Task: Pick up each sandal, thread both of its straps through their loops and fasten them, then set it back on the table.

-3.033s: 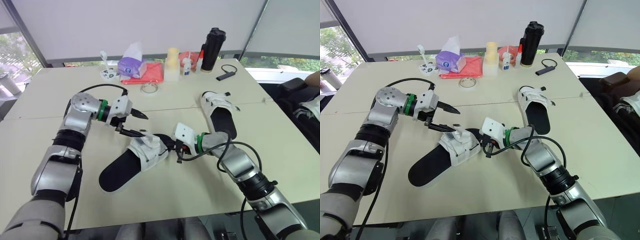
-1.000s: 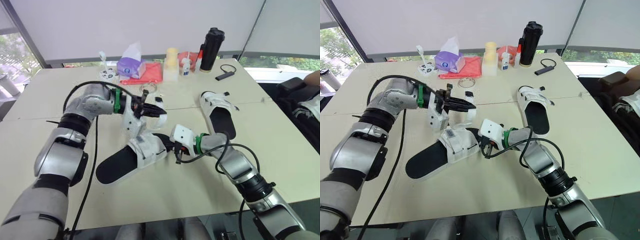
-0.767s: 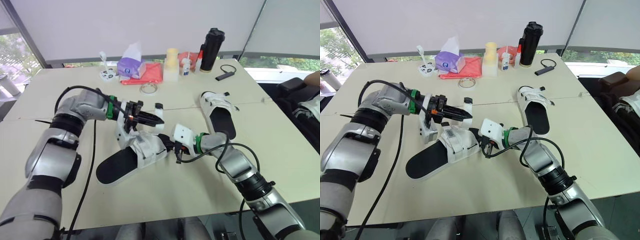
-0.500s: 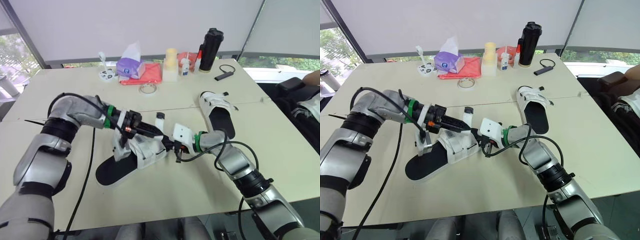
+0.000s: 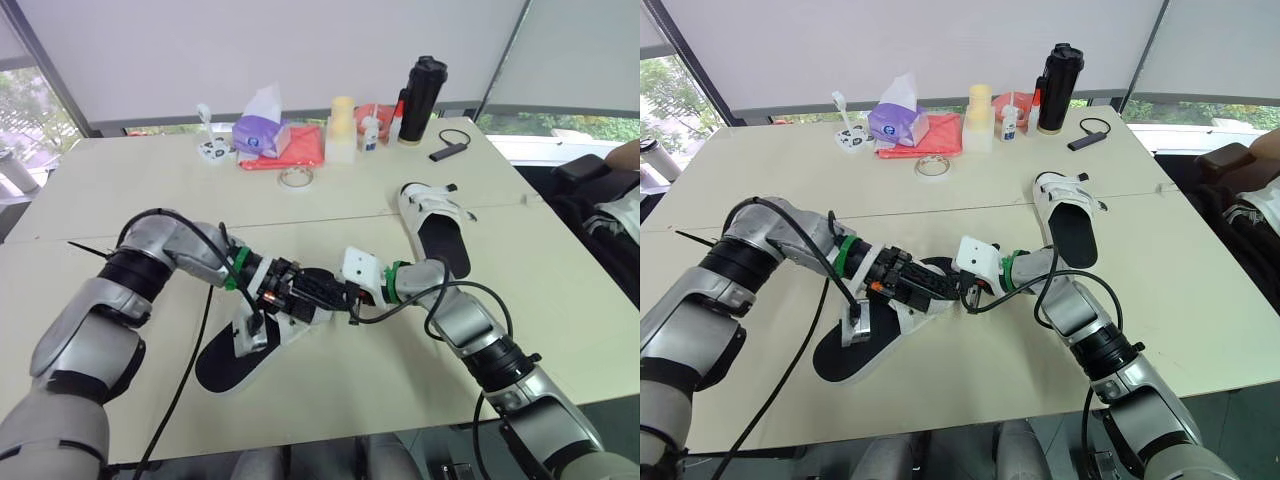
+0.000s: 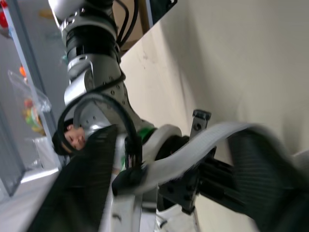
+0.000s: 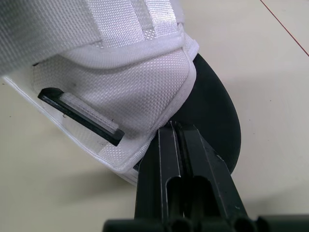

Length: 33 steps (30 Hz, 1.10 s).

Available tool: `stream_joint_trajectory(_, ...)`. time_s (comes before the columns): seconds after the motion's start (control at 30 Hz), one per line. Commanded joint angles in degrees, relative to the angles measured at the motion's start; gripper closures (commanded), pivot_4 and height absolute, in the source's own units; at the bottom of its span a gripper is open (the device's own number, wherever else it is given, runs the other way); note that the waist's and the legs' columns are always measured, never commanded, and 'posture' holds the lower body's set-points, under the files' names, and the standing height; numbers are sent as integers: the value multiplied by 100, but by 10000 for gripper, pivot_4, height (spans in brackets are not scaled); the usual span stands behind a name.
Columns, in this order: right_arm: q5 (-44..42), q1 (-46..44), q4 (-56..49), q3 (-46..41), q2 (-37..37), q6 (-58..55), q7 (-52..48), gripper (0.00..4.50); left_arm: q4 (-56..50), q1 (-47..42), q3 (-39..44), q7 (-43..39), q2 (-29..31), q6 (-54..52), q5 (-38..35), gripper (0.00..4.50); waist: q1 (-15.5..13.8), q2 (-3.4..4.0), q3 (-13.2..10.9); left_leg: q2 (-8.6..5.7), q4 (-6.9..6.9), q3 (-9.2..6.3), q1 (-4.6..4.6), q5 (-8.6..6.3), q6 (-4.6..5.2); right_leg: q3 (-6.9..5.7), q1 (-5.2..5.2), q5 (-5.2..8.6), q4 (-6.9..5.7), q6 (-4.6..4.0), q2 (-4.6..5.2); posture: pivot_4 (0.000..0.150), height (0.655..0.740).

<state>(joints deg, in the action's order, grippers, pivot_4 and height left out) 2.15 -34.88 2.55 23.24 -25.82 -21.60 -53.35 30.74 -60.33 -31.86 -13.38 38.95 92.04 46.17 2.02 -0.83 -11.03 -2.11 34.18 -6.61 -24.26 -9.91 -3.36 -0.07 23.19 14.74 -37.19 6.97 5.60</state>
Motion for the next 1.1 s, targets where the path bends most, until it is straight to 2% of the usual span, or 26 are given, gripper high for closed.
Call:
stream_joint_trajectory(0.03,110,-16,98,46,-25,-43,-12,45000,-331,-71,-262,523,156,46,111,287,2,0,0,0,0,0,0,0,0,0,0,0,0,0,0,1500,7400)
stream_joint_trajectory(0.23,110,-16,110,21,-37,-33,11,45000,-434,-58,-1465,987,591,46,-853,287,-2,0,0,0,0,-2,1,0,0,1,0,0,-2,0,0,1500,7400)
stream_joint_trajectory(0.33,106,-5,89,23,-29,-48,16,45000,37,-142,-1830,920,596,46,-1540,287,-4,-1,0,0,4,-2,2,0,0,1,-4,0,-2,0,0,1500,7400)
stream_joint_trajectory(0.4,104,10,70,22,-27,-64,24,45000,277,-233,-2269,727,674,-349,-2635,287,-1,-1,0,0,4,-2,4,0,0,0,-5,0,-3,0,0,1500,7400)
stream_joint_trajectory(0.5,100,51,4,35,-32,-88,25,45000,-208,-202,-2603,-425,952,-1765,-5100,287,6,-1,0,0,5,-3,3,0,0,1,-4,0,-4,1,1,1500,7400)
stream_joint_trajectory(0.53,95,57,-13,37,-28,-96,23,45000,-717,-46,-2461,-1215,1173,-2726,-6230,287,9,-1,0,0,5,-4,1,0,0,1,-4,0,-3,0,2,1500,7400)
stream_joint_trajectory(0.57,91,59,-22,38,-24,-101,22,45000,-1088,82,-2304,-1810,1319,-3414,-6982,287,28,-1,0,0,5,-5,1,0,0,1,-4,0,-4,0,2,1500,7400)
stream_joint_trajectory(0.63,84,75,-62,41,-26,-116,17,45000,-1734,356,-1866,-2727,1580,-4684,-8027,287,50,2,0,1,4,-3,2,0,0,4,-4,1,-3,-2,3,1500,7400)
stream_joint_trajectory(0.7,83,75,-71,44,-28,-121,13,45000,-2469,707,-1282,-3479,2128,-6459,-9223,287,66,2,-1,3,3,-4,1,0,0,3,-1,2,-6,-3,1,1500,7400)
stream_joint_trajectory(0.77,79,91,-105,46,-34,-133,10,45000,-2967,1031,-726,-3896,2448,-7646,-9887,287,83,2,-1,4,0,-3,2,0,0,4,1,2,-5,-4,0,1500,7400)
stream_joint_trajectory(0.83,71,101,-122,80,-25,-127,-22,45000,-3553,1721,-189,-4367,3282,-9217,-11020,287,116,2,-2,5,-1,-3,5,0,1,3,0,3,-7,-4,0,1500,7400)
stream_joint_trajectory(0.93,69,108,-132,102,-19,-124,-35,45000,-4097,2613,610,-4501,3806,-10520,-11937,287,142,3,-2,6,-6,0,11,-4,6,5,-3,9,-5,-5,0,1500,7400)
stream_joint_trajectory(1.03,70,103,-125,110,-16,-116,-53,45000,-4379,3416,1421,-4168,3865,-11446,-12671,287,85,-1,-2,7,-6,-2,17,-4,6,2,-11,12,-3,-11,0,1500,7400)
stream_joint_trajectory(1.1,74,110,-136,107,-6,-124,-58,45000,-4501,3807,1905,-3996,3760,-11880,-12862,287,66,-1,-3,9,-5,-2,21,-4,6,2,-14,20,-2,-26,0,1500,7400)
